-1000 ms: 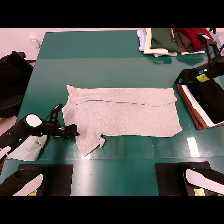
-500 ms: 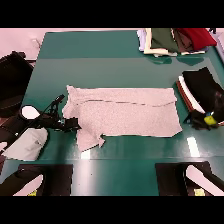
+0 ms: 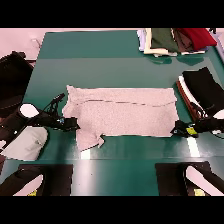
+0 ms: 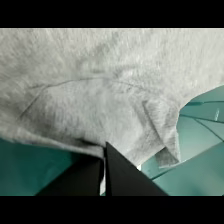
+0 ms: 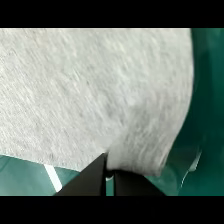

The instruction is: Fold the shirts.

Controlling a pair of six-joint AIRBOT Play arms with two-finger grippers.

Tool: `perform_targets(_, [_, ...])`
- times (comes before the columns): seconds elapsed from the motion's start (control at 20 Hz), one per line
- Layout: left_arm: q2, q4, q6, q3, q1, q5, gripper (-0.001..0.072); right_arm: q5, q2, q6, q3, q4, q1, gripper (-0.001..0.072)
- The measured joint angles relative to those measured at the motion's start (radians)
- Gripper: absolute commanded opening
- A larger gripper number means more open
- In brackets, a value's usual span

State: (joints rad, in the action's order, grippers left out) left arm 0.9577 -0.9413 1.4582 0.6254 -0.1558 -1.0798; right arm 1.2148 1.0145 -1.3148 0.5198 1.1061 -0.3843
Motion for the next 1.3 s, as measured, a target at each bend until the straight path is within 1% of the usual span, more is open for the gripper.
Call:
perform_targets(0.1, [-0.032,-0.039,0.008,0.014,0.000,-0.031,0.0020,-0.001,-0.003,0.017,0.019,-0.002,0.027,0.0016])
perform_targets(0.2, [-0.088,-0.088,0.035,0.022,0.000,-0.066,0.0020,0.028,-0.026,0.028,0.052,0.006,0.042,0.0015])
perform_targets(0.45, [-0.236,-0.152,0.076,0.029,0.000,-0.238,0.0020,0.155,-0.182,0.036,0.116,0.131,0.056,0.0015])
perform_targets(0.6, [-0.267,-0.166,0.084,0.034,-0.001,-0.272,0.0020,0.190,-0.253,0.019,0.129,0.181,0.058,0.0014])
perform_targets(0.7, [-0.269,-0.188,0.086,0.051,0.000,-0.237,0.0021,0.193,-0.251,0.012,0.152,0.198,0.066,0.0014])
perform_targets(0.85, [-0.214,-0.238,0.087,0.105,0.002,-0.153,0.0022,0.155,-0.169,0.000,0.236,0.209,0.119,0.0014])
perform_targets(1.0, [-0.099,-0.274,0.084,0.175,0.003,-0.071,0.0022,0.092,-0.015,-0.024,0.360,0.218,0.198,0.0014])
perform_targets(1.25, [0.108,-0.325,0.074,0.293,0.003,0.041,0.0024,0.053,0.253,-0.054,0.579,0.222,0.285,0.0019])
perform_targets(1.3, [0.136,-0.332,0.074,0.306,0.003,0.064,0.0064,0.052,0.298,-0.058,0.619,0.221,0.291,0.0097])
